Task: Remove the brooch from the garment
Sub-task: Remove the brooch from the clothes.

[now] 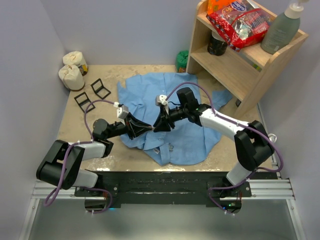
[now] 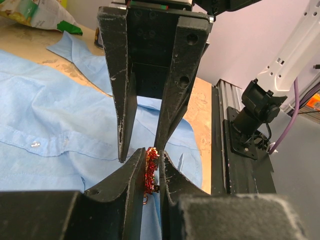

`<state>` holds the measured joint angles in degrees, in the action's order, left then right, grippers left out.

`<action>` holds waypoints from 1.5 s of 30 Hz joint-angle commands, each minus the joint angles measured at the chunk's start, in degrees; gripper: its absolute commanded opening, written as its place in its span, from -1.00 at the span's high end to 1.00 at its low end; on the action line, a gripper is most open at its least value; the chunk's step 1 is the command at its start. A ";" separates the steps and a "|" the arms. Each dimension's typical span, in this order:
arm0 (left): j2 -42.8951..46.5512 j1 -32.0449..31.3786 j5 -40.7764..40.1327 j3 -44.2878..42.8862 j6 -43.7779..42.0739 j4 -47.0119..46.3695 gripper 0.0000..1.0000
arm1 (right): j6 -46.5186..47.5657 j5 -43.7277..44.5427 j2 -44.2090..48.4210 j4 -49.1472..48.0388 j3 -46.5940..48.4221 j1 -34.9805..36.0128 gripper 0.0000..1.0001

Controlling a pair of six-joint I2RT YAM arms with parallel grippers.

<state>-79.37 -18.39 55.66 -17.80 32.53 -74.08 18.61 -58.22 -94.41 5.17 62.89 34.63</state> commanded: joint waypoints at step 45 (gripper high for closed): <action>0.98 0.46 -0.82 -1.45 1.13 -34.64 1.00 | 7.84 5.04 3.00 3.09 2.32 3.69 0.39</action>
<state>-79.35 -18.04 54.83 -17.80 33.28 -74.06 26.02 -50.59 -93.58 8.25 64.12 38.30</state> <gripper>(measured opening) 0.197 0.306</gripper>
